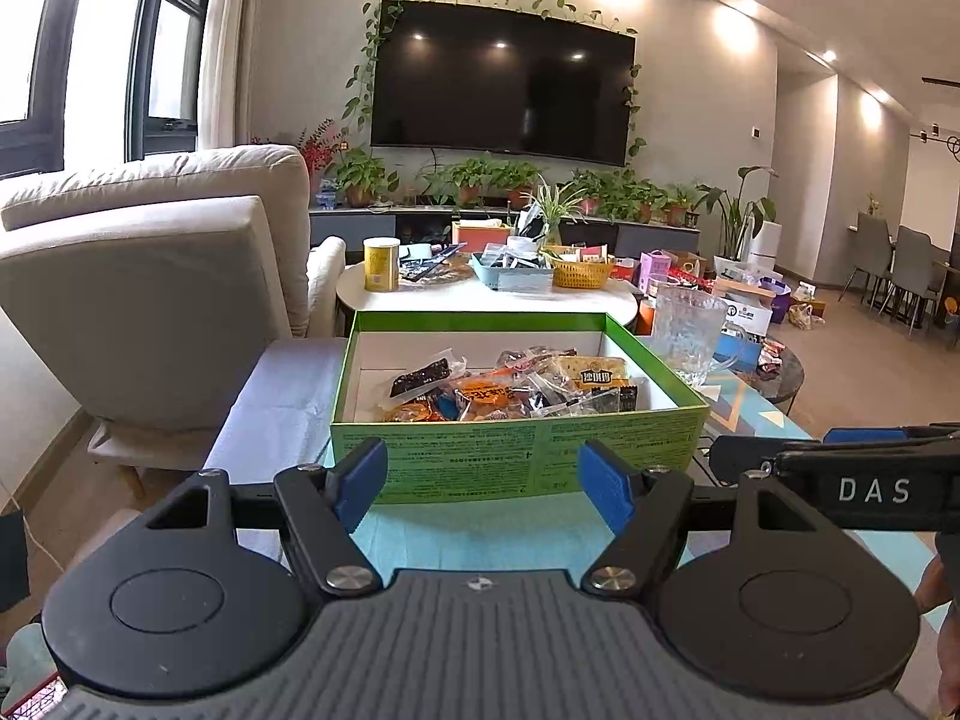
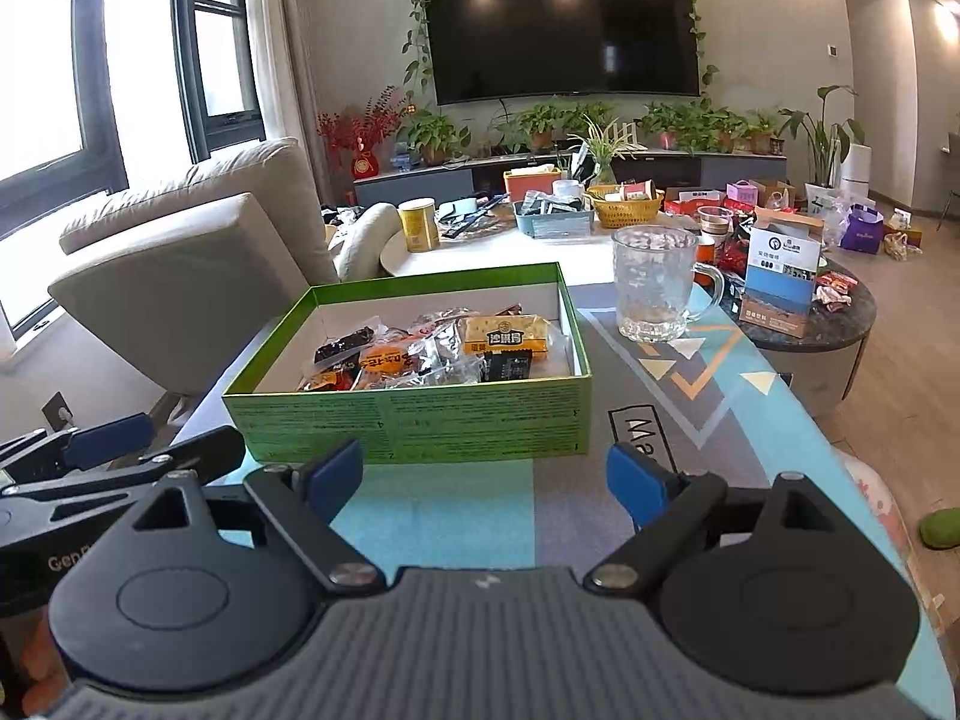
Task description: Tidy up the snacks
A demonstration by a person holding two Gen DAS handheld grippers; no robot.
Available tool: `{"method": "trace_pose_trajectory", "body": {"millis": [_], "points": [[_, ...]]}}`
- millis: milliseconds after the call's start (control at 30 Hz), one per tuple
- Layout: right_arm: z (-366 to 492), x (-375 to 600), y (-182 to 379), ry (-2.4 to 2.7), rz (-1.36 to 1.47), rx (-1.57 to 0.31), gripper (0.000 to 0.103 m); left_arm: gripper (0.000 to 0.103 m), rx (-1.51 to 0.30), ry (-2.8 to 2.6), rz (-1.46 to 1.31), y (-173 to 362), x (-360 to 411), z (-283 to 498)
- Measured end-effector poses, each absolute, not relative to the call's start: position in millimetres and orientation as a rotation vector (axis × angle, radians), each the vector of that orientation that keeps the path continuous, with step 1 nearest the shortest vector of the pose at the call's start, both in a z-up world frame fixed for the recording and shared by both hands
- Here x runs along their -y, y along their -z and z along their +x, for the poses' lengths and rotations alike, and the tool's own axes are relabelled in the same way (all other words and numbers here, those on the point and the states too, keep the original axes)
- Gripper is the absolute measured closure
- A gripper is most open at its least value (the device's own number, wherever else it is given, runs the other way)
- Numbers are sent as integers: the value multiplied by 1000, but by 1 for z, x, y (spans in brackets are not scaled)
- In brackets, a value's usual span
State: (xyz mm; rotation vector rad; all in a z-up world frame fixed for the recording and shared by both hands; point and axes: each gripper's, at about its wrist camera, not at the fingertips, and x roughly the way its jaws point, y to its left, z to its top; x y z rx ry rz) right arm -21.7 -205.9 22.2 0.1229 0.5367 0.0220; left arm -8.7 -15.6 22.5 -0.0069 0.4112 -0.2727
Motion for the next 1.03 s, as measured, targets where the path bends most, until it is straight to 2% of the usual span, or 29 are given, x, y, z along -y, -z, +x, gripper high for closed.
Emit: {"method": "trace_pose_trajectory", "body": {"millis": [1033], "points": [[-30,204,-17,-51,110,-544,50,35,-458,214,-5,-20,12,-11]]}}
